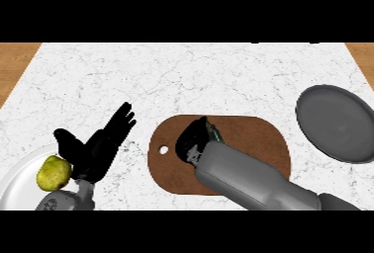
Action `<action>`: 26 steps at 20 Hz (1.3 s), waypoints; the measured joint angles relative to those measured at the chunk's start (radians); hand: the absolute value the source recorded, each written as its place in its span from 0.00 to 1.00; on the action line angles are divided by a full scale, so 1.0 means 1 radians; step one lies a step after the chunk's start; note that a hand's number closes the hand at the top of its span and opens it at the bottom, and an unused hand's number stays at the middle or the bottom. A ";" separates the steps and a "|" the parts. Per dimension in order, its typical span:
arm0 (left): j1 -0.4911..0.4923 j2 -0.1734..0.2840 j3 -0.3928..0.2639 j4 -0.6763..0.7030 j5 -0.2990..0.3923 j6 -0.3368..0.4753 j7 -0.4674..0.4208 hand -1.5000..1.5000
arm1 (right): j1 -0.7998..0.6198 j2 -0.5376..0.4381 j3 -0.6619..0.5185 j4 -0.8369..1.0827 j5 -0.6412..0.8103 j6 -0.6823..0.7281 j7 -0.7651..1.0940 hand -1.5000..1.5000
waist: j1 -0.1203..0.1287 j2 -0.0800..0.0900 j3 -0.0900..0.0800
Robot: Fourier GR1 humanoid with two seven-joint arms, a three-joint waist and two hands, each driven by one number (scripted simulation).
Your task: Pick the eggplant from the cutting board and place it in the pan
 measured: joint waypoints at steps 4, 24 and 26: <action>0.027 0.007 0.025 0.000 -0.002 -0.041 -0.013 0.50 | 0.008 -0.010 -0.018 0.015 0.070 -0.008 -0.059 1.00 | 0.002 -0.002 0.000; 0.086 -0.013 0.103 -0.015 -0.026 -0.015 -0.001 0.50 | 0.324 -0.251 -0.078 -0.294 0.233 -0.577 -0.364 1.00 | -0.118 -0.044 0.006; 0.097 -0.012 0.112 -0.018 -0.024 -0.007 -0.003 0.50 | 0.404 -0.320 -0.113 -0.382 0.220 -0.669 -0.387 1.00 | -0.136 -0.043 0.007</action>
